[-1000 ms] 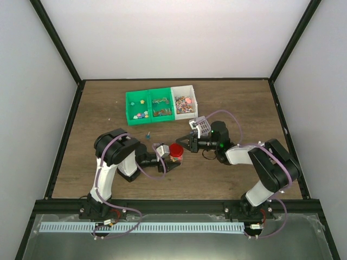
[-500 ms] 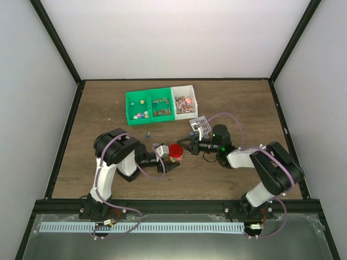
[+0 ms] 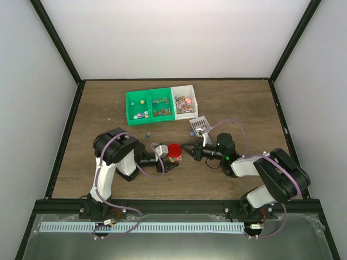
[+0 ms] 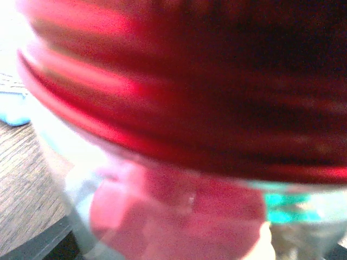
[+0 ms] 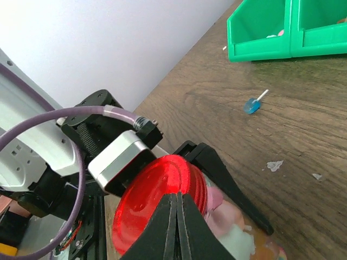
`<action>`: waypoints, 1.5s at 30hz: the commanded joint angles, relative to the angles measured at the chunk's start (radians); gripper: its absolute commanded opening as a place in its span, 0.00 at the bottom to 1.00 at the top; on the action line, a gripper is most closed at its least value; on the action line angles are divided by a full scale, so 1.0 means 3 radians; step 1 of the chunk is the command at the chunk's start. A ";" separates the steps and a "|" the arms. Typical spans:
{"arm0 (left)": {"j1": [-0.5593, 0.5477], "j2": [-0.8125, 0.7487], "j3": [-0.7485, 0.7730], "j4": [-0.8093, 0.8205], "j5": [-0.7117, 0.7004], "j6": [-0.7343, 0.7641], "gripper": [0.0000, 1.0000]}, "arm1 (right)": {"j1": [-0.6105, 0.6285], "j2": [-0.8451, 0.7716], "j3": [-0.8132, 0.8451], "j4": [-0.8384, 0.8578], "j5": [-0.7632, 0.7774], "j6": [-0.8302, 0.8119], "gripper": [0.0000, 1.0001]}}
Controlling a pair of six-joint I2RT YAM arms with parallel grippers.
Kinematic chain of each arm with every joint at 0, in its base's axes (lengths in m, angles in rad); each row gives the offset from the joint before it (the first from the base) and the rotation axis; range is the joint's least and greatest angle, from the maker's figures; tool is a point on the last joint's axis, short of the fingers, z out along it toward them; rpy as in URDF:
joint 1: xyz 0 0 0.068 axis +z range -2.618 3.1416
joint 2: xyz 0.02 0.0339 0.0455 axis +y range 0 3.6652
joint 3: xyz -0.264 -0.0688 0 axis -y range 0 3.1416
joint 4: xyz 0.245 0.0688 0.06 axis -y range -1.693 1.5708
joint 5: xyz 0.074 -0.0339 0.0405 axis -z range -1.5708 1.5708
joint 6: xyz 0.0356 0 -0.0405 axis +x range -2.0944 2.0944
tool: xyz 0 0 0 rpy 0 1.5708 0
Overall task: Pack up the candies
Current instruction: Screw the bottle lid onto the packing bottle.
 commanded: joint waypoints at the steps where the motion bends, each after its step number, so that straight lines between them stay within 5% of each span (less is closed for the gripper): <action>1: 0.0070 0.0254 -0.0082 0.0734 -0.0239 -0.0310 0.47 | 0.0313 -0.0022 -0.0274 -0.0023 -0.0407 0.0112 0.01; 8: 0.0070 0.0268 -0.0116 0.0734 -0.0248 -0.0278 0.47 | 0.0429 -0.0277 -0.0559 0.0076 -0.0278 0.0186 0.01; 16: 0.0065 0.0249 -0.0170 0.0734 -0.0193 -0.0157 0.48 | 0.0346 -0.0917 -0.0407 -0.0633 0.0374 0.0102 0.01; 22: 0.0068 0.0320 -0.0179 0.0732 -0.0181 -0.0008 0.48 | 0.0108 -0.0814 0.0116 -0.1157 0.0524 -0.0134 0.27; 32: 0.0070 0.0359 -0.0192 0.0734 -0.0305 0.0135 0.48 | 0.0102 -0.0158 0.0913 -0.1673 0.0304 -0.0552 0.20; 45: 0.0076 0.0380 -0.0174 0.0734 -0.0318 0.0196 0.48 | 0.0107 -0.0023 0.0833 -0.1557 0.0050 -0.0522 0.11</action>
